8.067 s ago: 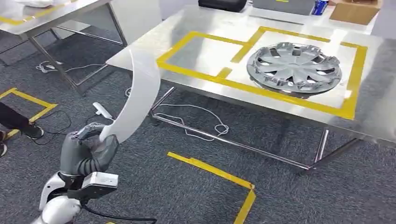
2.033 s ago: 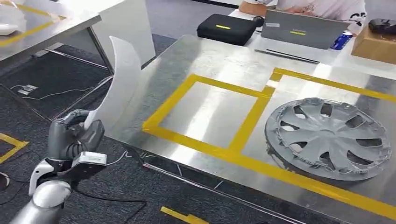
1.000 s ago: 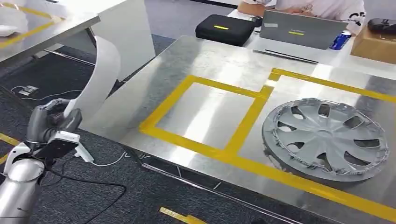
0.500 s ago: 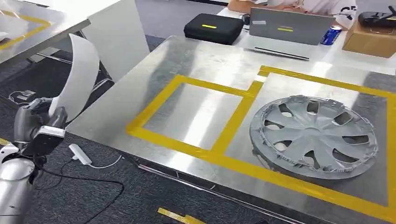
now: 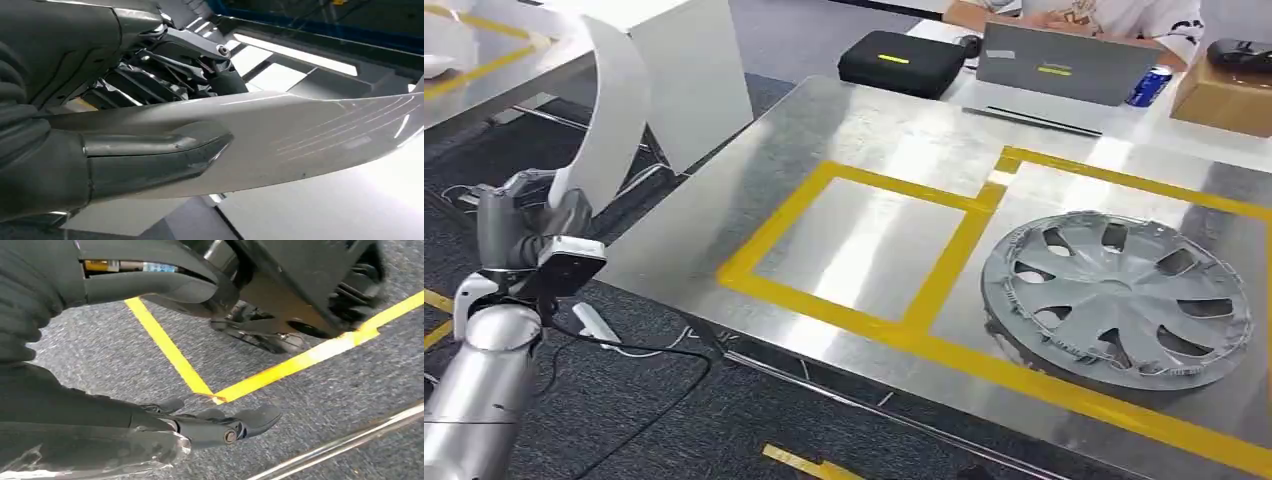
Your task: Take the parts from the cabinet and place them on the table.
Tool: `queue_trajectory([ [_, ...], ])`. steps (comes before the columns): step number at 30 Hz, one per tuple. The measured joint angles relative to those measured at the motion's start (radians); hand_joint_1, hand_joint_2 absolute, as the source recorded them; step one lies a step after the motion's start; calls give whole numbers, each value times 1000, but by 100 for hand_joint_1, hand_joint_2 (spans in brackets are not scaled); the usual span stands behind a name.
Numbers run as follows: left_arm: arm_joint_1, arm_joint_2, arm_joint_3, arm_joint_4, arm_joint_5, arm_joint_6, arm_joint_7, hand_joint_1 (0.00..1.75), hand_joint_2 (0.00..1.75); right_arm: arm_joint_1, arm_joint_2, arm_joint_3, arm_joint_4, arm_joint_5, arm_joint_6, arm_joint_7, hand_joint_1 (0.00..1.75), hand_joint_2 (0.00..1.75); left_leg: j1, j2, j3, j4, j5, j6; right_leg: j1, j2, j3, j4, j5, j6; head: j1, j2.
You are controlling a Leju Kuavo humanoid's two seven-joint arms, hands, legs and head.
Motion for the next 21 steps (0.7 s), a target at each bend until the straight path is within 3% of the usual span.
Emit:
queue_trajectory([
  [1,-12,-4,-9,2,-4,4,5,175,175,0,-2,3,0,0,2,3,0,175,0,-1,2,0,-1,-2,0,-1,38,-78,26,-3,0,0],
  [2,-26,-8,-17,4,-7,10,11,175,175,-3,-2,7,0,0,3,5,0,175,-8,-1,-2,2,-3,-8,3,-2,59,-104,8,-4,0,0],
  [5,-62,-15,-36,26,-4,27,34,175,175,-1,-2,16,-2,0,5,11,0,175,-5,-1,-4,-2,4,-22,5,3,55,-104,12,-16,-2,0],
  [7,-82,-23,-43,47,-1,44,46,175,175,-2,-2,21,-2,-3,5,14,0,175,-4,0,-6,9,-11,-33,-3,2,61,-117,21,-32,-2,0],
  [8,-97,-23,-46,61,-2,53,49,175,175,-4,-3,25,-3,-3,4,14,0,175,-3,1,-24,45,-39,-36,-3,2,61,-118,22,-37,-8,0],
  [10,-118,-23,-46,87,-1,64,52,175,175,-4,-3,29,-6,-6,3,15,0,175,-3,0,-90,194,-110,-40,-1,2,61,-118,22,-43,-8,0],
  [11,-119,-23,-46,97,0,67,53,175,175,-3,-3,30,-6,-7,3,15,0,175,-3,0,-123,261,-132,-41,0,2,61,-118,21,-44,-8,0],
  [12,-119,-23,-46,111,0,69,53,175,175,-2,-3,31,-6,-8,3,16,0,175,-2,1,-143,294,-132,-41,1,2,61,-117,20,-46,-9,0],
  [13,-122,-23,-46,123,0,70,53,175,175,0,-4,34,-6,-8,3,16,0,175,-2,1,-140,279,-107,-40,1,3,62,-116,20,-46,-8,0],
  [14,-129,-23,-47,136,0,70,53,175,175,0,-4,35,-6,-9,3,16,0,175,-2,1,-120,230,-66,-38,2,4,62,-114,19,-45,-8,0],
  [16,-149,-21,-48,156,0,74,53,175,175,-1,-3,36,-8,-11,3,16,0,175,-3,1,-45,67,26,-28,3,4,63,-110,14,-42,-9,0],
  [18,-169,-21,-48,171,0,77,54,175,175,-3,-4,38,-8,-14,3,16,0,175,-7,1,-19,13,14,-23,10,6,56,-103,11,-35,-8,0],
  [21,-182,-20,-47,204,3,82,62,175,175,-2,-4,44,-8,-19,3,15,0,175,-8,0,-22,5,10,-12,8,3,53,-107,14,-20,-7,0],
])
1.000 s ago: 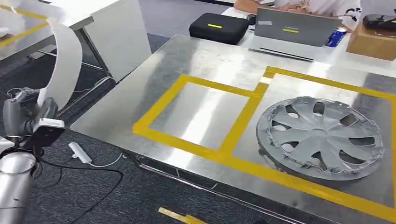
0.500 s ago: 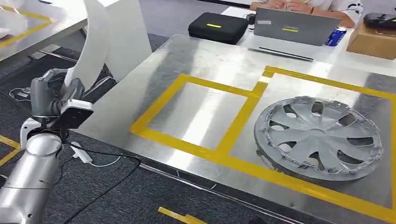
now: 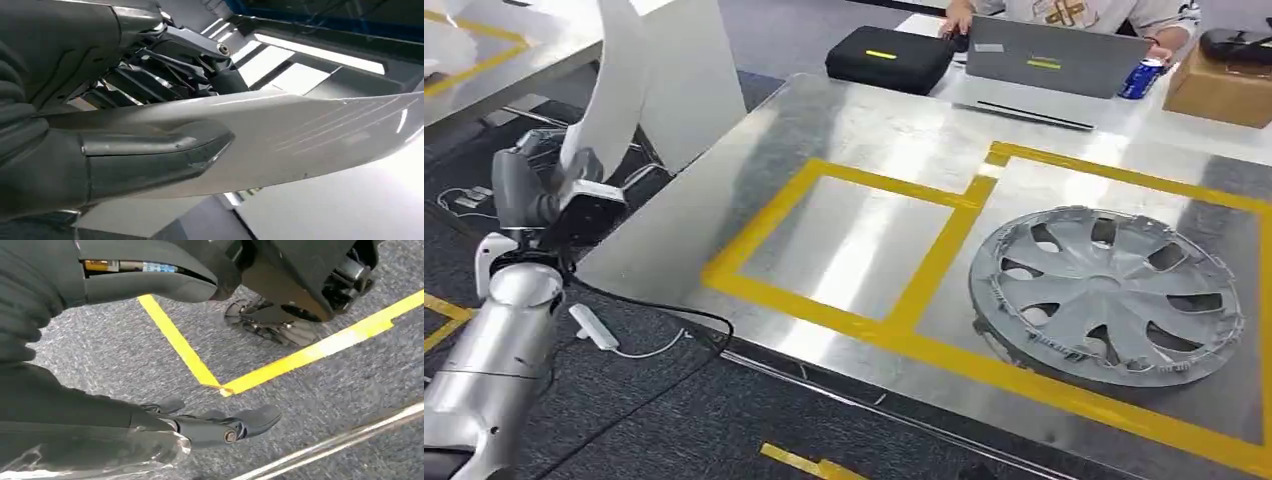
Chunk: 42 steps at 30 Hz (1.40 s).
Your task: Take the parts from the cabinet and place them on the table.
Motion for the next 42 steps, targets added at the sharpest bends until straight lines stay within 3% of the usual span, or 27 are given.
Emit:
queue_trajectory([
  [2,-8,0,0,8,0,0,0,175,175,-1,-4,1,-1,-1,0,0,0,175,9,2,5,-6,3,8,0,-1,-23,36,-28,13,3,0],
  [3,-11,0,0,11,0,1,0,175,175,-1,-4,2,-1,-2,0,0,0,175,9,3,5,-5,3,14,-4,-1,-53,103,-63,18,8,0],
  [5,-13,-1,0,20,1,2,0,175,175,1,-4,4,-1,-2,0,-1,0,175,8,3,5,-5,2,15,-8,-3,-132,258,-123,25,6,0],
  [6,-12,-1,0,27,1,2,0,175,175,-1,-4,5,-1,-3,0,-2,0,175,8,3,5,-5,2,15,-8,-3,-161,309,-130,27,6,0],
  [7,-12,-1,0,32,1,2,0,175,175,-2,-4,6,-1,-2,0,-2,0,175,8,3,6,-5,2,15,-8,-3,-162,302,-112,28,6,0],
  [8,-12,-1,0,35,1,2,0,175,175,-4,-5,6,-1,-2,0,0,0,175,8,2,7,-5,1,15,-9,-3,-141,251,-74,27,7,0],
  [10,-13,-2,0,38,1,2,0,175,175,-1,-9,7,-2,-2,0,0,0,175,8,0,13,-5,-2,9,-11,-3,-51,69,18,23,7,0],
  [11,-14,-2,0,39,1,2,0,175,175,0,-9,7,-2,-2,0,0,0,175,8,0,13,-5,-4,7,-12,-4,-34,25,19,22,7,0],
  [13,-18,-1,0,40,1,2,0,175,175,-1,-9,8,-2,-2,0,0,0,175,0,-1,6,2,-5,1,-9,-2,-13,2,9,17,6,0],
  [16,-19,-1,0,46,1,2,0,175,175,2,-9,8,-2,-2,0,0,0,175,3,-1,6,-3,2,-14,-5,0,-19,10,11,1,5,0],
  [18,-20,-2,0,47,0,2,0,175,175,1,-10,8,-3,-2,0,0,0,175,5,0,-1,20,-26,-24,-12,0,-13,-2,19,-13,2,0],
  [21,-22,1,0,52,1,3,0,175,175,1,-10,8,-4,-2,-1,0,0,175,6,0,-92,221,-127,-30,-10,0,-13,-2,18,-22,-1,0],
  [22,-22,0,0,56,1,2,0,175,175,2,-10,8,-4,-2,-1,0,0,175,6,0,-123,282,-143,-30,-9,0,-13,-2,18,-22,-1,0],
  [23,-22,0,0,62,2,2,1,175,175,3,-10,9,-4,-4,0,0,0,175,6,0,-129,290,-132,-30,-8,0,-13,-2,18,-22,-1,0],
  [24,-24,1,0,69,8,2,3,175,175,3,-10,10,-4,-10,0,0,0,175,5,0,-115,258,-99,-27,-7,0,-13,0,18,-22,-1,0],
  [26,-37,1,3,85,23,1,3,175,175,1,-10,13,-5,-19,0,-2,0,175,5,0,-40,105,-11,-18,-6,0,-12,3,17,-21,-1,0],
  [27,-46,1,6,91,26,0,2,175,175,1,-10,14,-6,-21,0,-2,0,175,4,1,-6,33,11,-12,-5,0,-12,4,16,-20,-1,0],
  [28,-57,0,8,99,31,-2,2,175,175,0,-10,15,-6,-24,0,-3,0,175,0,2,6,9,-3,-11,3,0,-18,8,15,-16,0,0],
  [31,-74,3,10,122,22,-24,-5,175,175,3,-11,16,-7,-34,4,-5,0,175,-4,0,2,3,-4,-3,-2,-2,-21,3,21,-2,0,0],
  [33,-89,3,9,137,8,-37,-12,175,175,3,-20,17,-8,-39,5,-6,0,175,6,2,8,-8,4,9,-1,0,-33,18,6,9,1,0],
  [34,-98,3,8,144,3,-40,-15,175,175,2,-20,19,-8,-42,7,-6,0,175,7,3,7,-8,4,14,-3,-2,-55,61,-25,15,9,0],
  [36,-102,3,7,155,-4,-50,-22,175,175,3,-20,24,-8,-43,12,-8,0,175,6,4,7,-7,4,16,-9,-3,-131,227,-99,23,8,0],
  [37,-99,2,4,159,-5,-58,-24,175,175,5,-20,26,-8,-45,13,-8,0,175,6,4,7,-7,3,17,-10,-3,-161,288,-117,27,11,0],
  [38,-93,0,-1,162,-5,-66,-26,175,175,5,-21,28,-8,-47,13,-7,0,175,6,3,7,-7,3,17,-11,-3,-174,308,-113,29,10,0],
  [39,-88,-5,-6,164,-6,-71,-30,175,175,4,-24,31,-8,-48,14,-7,0,175,6,3,7,-6,3,17,-12,-3,-163,283,-87,30,11,0],
  [40,-85,-8,-10,164,-7,-75,-32,175,175,3,-26,34,-8,-48,14,-6,0,175,6,2,7,-5,3,17,-14,-3,-135,222,-49,29,10,0],
  [42,-85,-22,-19,164,-7,-80,-32,175,175,0,-28,36,-11,-51,16,-4,0,175,6,0,10,-4,-1,11,-17,-4,-45,42,29,26,11,0],
])
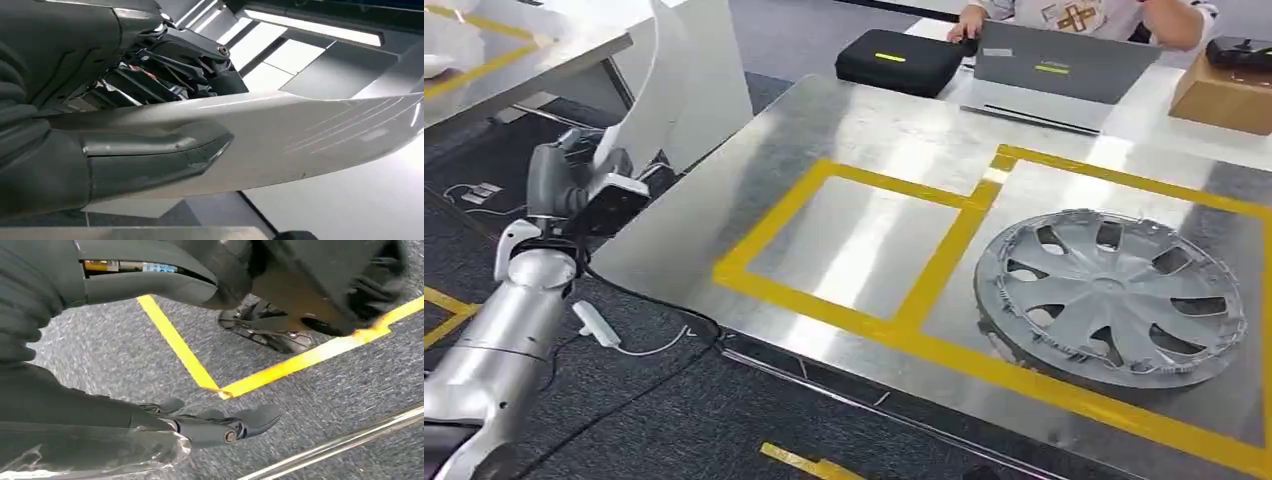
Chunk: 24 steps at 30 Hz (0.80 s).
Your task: Take the parts from the cabinet and place them on the table.
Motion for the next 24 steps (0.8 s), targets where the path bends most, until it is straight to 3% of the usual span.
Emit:
queue_trajectory([
  [1,-1,-4,-6,0,0,-3,0,175,175,-4,0,4,0,0,2,0,0,175,-8,0,-3,3,-2,-6,3,0,26,-32,-17,-2,0,0],
  [4,1,-29,-26,-1,2,-15,0,175,175,-2,0,11,-2,-1,5,3,0,175,-5,-1,-4,0,2,-19,7,2,23,-33,-15,-15,-2,0],
  [6,1,-40,-37,-4,2,-17,0,175,175,-3,0,14,-3,-2,5,3,0,175,-2,0,-6,7,-10,-30,-1,1,28,-44,-7,-30,-2,0],
  [8,-2,-51,-44,-6,3,-18,0,175,175,-7,0,15,-5,-2,5,3,0,175,-1,1,-45,101,-74,-34,0,1,29,-45,-8,-42,-5,0],
  [10,3,-53,-48,-6,3,-18,1,175,175,-6,0,19,-5,-2,5,4,0,175,-1,1,-121,266,-144,-37,1,3,29,-45,-9,-44,-5,0],
  [11,6,-54,-50,-6,3,-18,1,175,175,-4,0,21,-5,-2,5,5,0,175,-1,1,-141,303,-148,-38,2,3,30,-44,-9,-44,-6,0],
  [12,8,-55,-53,-6,3,-18,2,175,175,-3,0,22,-5,-2,5,6,0,175,-1,1,-138,291,-126,-37,2,4,31,-44,-10,-44,-5,0],
  [13,8,-56,-55,-6,3,-19,2,175,175,-3,0,23,-5,-2,5,6,0,175,-1,1,-117,245,-88,-35,2,4,32,-44,-10,-43,-5,0],
  [15,6,-56,-57,-7,3,-19,2,175,175,-4,0,23,-5,-2,5,6,0,175,-1,1,-37,80,3,-26,2,4,39,-44,-14,-40,-6,0],
  [17,1,-60,-59,-9,4,-19,2,175,175,-5,0,24,-5,-2,5,6,0,175,-6,1,0,6,1,-20,9,5,35,-37,-18,-31,-5,0],
  [19,2,-65,-60,-10,5,-20,3,175,175,-4,0,24,-5,-2,5,6,0,175,-8,0,-6,7,-5,-17,6,2,31,-41,-14,-22,-4,0],
  [21,2,-66,-61,-12,5,-25,3,175,175,-5,0,25,-6,-3,6,6,0,175,3,1,2,-7,3,-2,5,3,25,-40,-21,-10,-5,0],
  [22,-1,-72,-62,-15,5,-27,3,175,175,-4,0,26,-6,-3,6,6,0,175,3,1,3,-7,3,0,6,2,17,-18,-38,-5,-3,0],
  [23,-5,-81,-67,-17,6,-30,5,175,175,-5,0,27,-6,-3,6,8,0,175,3,1,3,-7,2,8,4,2,-12,48,-75,1,5,0],
  [24,-6,-89,-72,-18,8,-32,11,175,175,-7,0,29,-6,-3,7,10,0,175,2,0,3,-6,2,8,1,1,-53,133,-110,5,5,0],
])
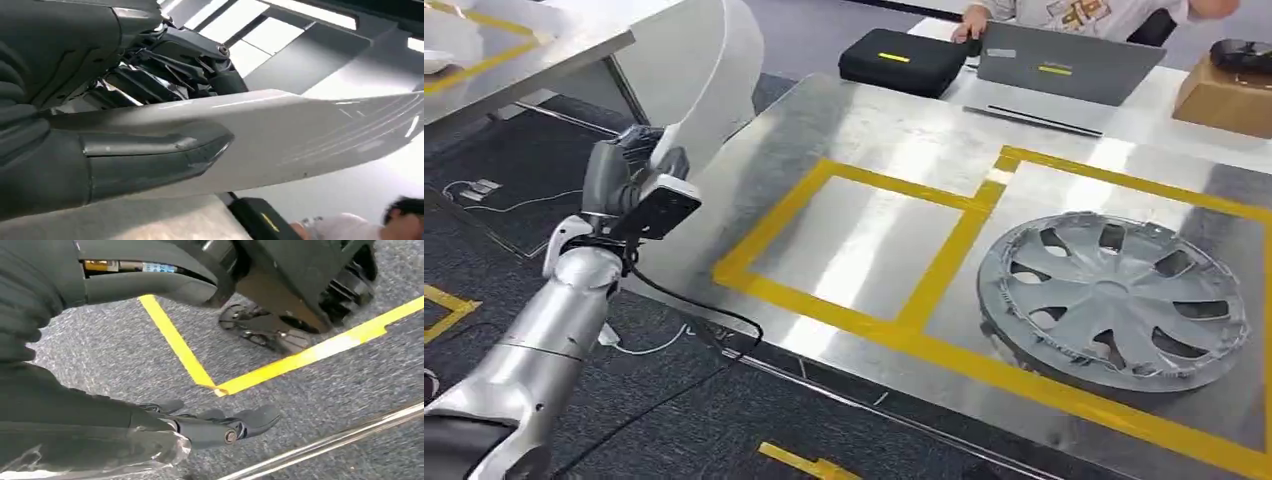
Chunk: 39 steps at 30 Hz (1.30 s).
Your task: Take the parts from the cabinet and place them on the table.
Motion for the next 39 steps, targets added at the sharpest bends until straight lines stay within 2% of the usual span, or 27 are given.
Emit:
queue_trajectory([
  [1,0,-5,-5,0,0,0,5,175,175,-1,0,1,0,0,0,0,0,175,-1,0,0,0,0,0,0,0,-39,76,-27,3,0,0],
  [2,3,-9,-11,0,1,-1,10,175,175,-1,1,2,0,-1,1,2,0,175,-2,0,0,0,-1,1,0,0,-68,126,-36,5,1,0],
  [3,4,-14,-15,0,2,-1,11,175,175,-1,1,3,0,-2,1,2,0,175,-2,0,1,1,-1,0,0,0,-72,124,-21,6,0,0],
  [4,3,-18,-17,0,3,-1,12,175,175,-2,1,4,-1,-2,1,5,0,175,-2,0,2,2,-2,0,0,0,-54,79,15,6,1,0],
  [6,2,-26,-22,-6,10,-1,14,175,175,-1,1,5,-1,-2,1,8,0,175,-2,0,6,3,-6,-5,0,-1,28,-87,103,2,1,0],
  [7,2,-28,-25,-9,12,-1,15,175,175,-2,1,6,-1,-3,0,8,0,175,-2,0,7,4,-9,-9,-1,-1,58,-154,110,-2,1,0],
  [8,0,-28,-29,-13,13,-7,18,175,175,-4,1,8,-1,-6,0,8,0,175,-11,-1,0,10,-11,-14,2,0,80,-175,101,-5,1,0],
  [11,7,-29,-48,-16,13,-18,21,175,175,-2,1,10,-2,-8,0,8,0,175,-8,-1,1,5,-5,-28,5,3,73,-167,102,-21,-1,0],
  [13,6,-29,-54,-25,14,-19,21,175,175,-2,2,15,-2,-11,0,8,0,175,-7,0,-4,21,-28,-38,-2,2,79,-177,107,-34,-2,0],
  [14,4,-29,-57,-28,15,-20,21,175,175,-2,2,16,-2,-11,0,8,0,175,-6,0,-26,71,-63,-41,-2,1,79,-177,107,-40,-8,0],
  [16,7,-27,-63,-29,20,-24,23,175,175,-2,2,17,-2,-16,-1,8,0,175,-5,0,-96,226,-136,-45,0,0,79,-177,106,-44,-7,0],
  [17,12,-27,-65,-29,23,-26,24,175,175,-2,2,18,-2,-18,-1,8,0,175,-5,0,-125,286,-153,-45,1,0,79,-177,105,-46,-7,0],
  [18,16,-27,-67,-29,25,-28,26,175,175,-2,2,19,-2,-19,-1,9,0,175,-5,0,-135,304,-145,-45,1,0,79,-177,105,-46,-7,0],
  [20,15,-26,-69,-29,32,-28,27,175,175,-1,2,21,-2,-21,-1,10,0,175,-5,0,-95,218,-75,-39,2,2,80,-175,105,-45,-7,0],
  [21,13,-26,-70,-31,32,-28,27,175,175,-1,2,23,-2,-22,-1,10,0,175,-6,0,-51,126,-25,-33,3,2,82,-175,105,-44,-7,0],
  [22,12,-25,-71,-34,32,-28,27,175,175,-2,2,24,-2,-23,-1,9,0,175,-8,0,-15,53,6,-25,3,2,82,-174,104,-43,-7,0],
  [23,10,-25,-72,-35,32,-28,27,175,175,-3,2,25,-2,-23,-1,9,0,175,-12,1,0,24,-5,-21,10,2,78,-169,102,-39,-6,0],
  [26,10,-24,-76,-36,33,-28,28,175,175,-3,2,26,-3,-24,-1,10,0,175,-15,-1,-1,11,-13,-16,5,-1,73,-174,108,-24,-7,0],
  [28,9,-24,-76,-38,43,-28,28,175,175,-2,2,26,-3,-30,-5,8,0,175,-5,0,7,-3,-4,-4,6,-1,65,-164,96,-13,-5,0],
  [29,9,-26,-76,-38,45,-28,28,175,175,-2,2,26,-4,-32,-8,8,0,175,-4,1,8,-3,-4,-1,6,-2,49,-127,69,-7,0,0],
  [32,15,-27,-77,-38,54,-28,31,175,175,-1,2,27,-4,-39,-11,8,0,175,-5,1,7,-2,-5,4,1,-2,-60,102,-30,4,2,0],
  [33,19,-28,-77,-38,56,-28,32,175,175,2,2,27,-4,-43,-11,7,0,175,-5,1,8,-2,-5,4,0,-2,-74,131,-30,6,1,0],
  [34,22,-28,-77,-38,58,-28,35,175,175,2,2,27,-5,-46,-11,7,0,175,-5,1,8,-2,-5,4,-1,-2,-67,112,-8,7,1,0],
  [35,24,-28,-77,-38,61,-27,36,175,175,1,2,27,-5,-48,-12,7,0,175,-5,0,9,-1,-6,3,-3,-3,-37,51,31,7,2,0],
  [37,23,-29,-77,-38,63,-25,36,175,175,1,1,27,-7,-53,-11,7,0,175,-4,-1,13,0,-11,-4,-7,-4,51,-123,111,6,2,0],
  [38,23,-29,-77,-39,65,-23,36,175,175,-1,1,27,-7,-56,-12,8,0,175,-11,-2,10,3,-14,-10,-3,-2,77,-157,96,4,2,0],
  [39,24,-29,-77,-39,68,-21,38,175,175,-1,1,27,-7,-58,-12,8,0,175,-13,-2,5,7,-13,-14,-4,-1,82,-171,95,-5,-3,0],
])
